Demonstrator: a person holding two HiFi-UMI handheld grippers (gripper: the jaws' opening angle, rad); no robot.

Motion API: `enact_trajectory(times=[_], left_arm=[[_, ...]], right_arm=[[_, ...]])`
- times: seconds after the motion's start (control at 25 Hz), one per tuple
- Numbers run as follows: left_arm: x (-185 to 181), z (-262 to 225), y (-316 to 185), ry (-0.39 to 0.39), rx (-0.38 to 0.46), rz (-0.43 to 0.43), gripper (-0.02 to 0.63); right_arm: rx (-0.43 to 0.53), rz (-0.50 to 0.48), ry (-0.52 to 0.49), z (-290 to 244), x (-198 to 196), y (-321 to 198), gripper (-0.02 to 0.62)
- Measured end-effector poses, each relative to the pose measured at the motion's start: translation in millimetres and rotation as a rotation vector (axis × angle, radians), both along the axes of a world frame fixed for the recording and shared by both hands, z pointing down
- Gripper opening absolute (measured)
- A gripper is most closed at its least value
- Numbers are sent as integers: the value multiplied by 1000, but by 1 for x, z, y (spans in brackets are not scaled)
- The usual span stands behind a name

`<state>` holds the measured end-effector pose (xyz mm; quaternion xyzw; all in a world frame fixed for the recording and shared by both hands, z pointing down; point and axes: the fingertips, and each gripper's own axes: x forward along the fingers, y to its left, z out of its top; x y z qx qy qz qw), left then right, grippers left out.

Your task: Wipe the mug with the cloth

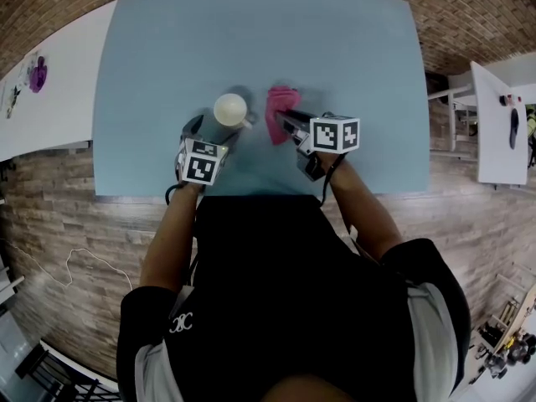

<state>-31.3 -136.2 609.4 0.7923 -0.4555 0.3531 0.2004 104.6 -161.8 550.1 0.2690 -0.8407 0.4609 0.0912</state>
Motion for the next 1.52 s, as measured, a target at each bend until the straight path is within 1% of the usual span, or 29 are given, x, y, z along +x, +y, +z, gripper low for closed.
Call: enact_trajectory(times=[0.08,0.2,0.24,0.28,0.32,0.4,0.48,0.56,0.68,0.84,1.0,1.12,1.24,1.4,1.52], left_arm=[[-14,-8,7,15,31,-52,354],[-39,-23,10,55,96,-166,193],[-47,-28,12,72,116,-198,120],[-53,-33,14,86,132,-216,15],[-57,-36,17,97,142,-220,0],[-61,-38,23,116,148,-214,0],[-64,-36,32,141,133,-216,0],[-68,-35,42,186,113,-225,0],[-75,-41,52,238,126,-219,0],[-75,-50,60,255,167,-173,0],[-70,-57,66,289,198,-153,0],[-68,-53,75,299,195,-147,0],[-58,-49,85,327,175,-153,0],[-34,-46,92,329,165,-124,0],[-20,-50,91,313,177,-129,0]], right_arm=[[60,-20,66,-1,-1,3,38],[138,-32,151,-1,-1,3,38],[148,-28,160,-1,-1,4,38],[149,-18,157,-1,-2,5,38],[147,-5,151,-2,-3,6,38],[150,18,157,-4,-2,7,38],[164,36,186,-7,1,9,38],[186,50,215,-12,2,14,38],[230,79,244,-23,2,23,38],[260,158,271,-34,5,37,38],[294,221,333,-44,16,57,38],[281,228,354,-43,22,77,38],[274,230,375,-43,33,90,38],[288,274,350,-51,45,86,38],[302,300,323,-55,57,76,38]])
